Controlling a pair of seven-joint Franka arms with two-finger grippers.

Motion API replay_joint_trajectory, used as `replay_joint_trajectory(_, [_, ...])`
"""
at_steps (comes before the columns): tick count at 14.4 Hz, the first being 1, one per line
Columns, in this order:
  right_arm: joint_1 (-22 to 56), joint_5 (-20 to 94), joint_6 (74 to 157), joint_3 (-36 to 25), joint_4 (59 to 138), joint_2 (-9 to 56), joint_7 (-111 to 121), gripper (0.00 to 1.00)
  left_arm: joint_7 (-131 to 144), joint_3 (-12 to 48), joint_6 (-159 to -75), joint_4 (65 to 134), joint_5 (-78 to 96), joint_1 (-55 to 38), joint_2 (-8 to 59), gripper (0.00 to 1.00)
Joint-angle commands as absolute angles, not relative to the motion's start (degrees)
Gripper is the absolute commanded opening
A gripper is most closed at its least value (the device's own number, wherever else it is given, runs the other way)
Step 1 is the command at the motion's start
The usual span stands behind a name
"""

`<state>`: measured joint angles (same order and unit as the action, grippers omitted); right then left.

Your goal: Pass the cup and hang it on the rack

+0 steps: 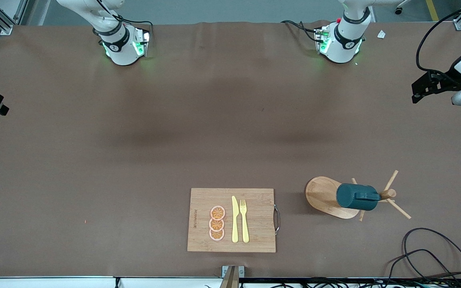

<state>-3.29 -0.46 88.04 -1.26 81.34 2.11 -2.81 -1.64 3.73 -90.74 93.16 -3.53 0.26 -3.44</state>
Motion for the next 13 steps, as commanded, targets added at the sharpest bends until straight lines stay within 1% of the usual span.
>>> replay_joint_trajectory(1, [-4.7,-1.0,87.3,-0.4,80.9,2.1,-2.7,1.00,-2.5,3.9,-90.3,93.2,-2.8,0.8,-4.3,1.00])
replay_joint_trajectory(6, [-5.2,-0.8,87.3,-0.3,80.9,2.1,-2.7,1.00,-2.0,3.9,-85.7,91.5,-3.5,0.7,-4.3,1.00])
replay_joint_trajectory(13, [-5.2,-0.7,87.3,-0.3,80.9,2.1,-2.7,1.00,-2.3,3.6,-85.2,91.6,-1.8,0.9,-4.5,1.00])
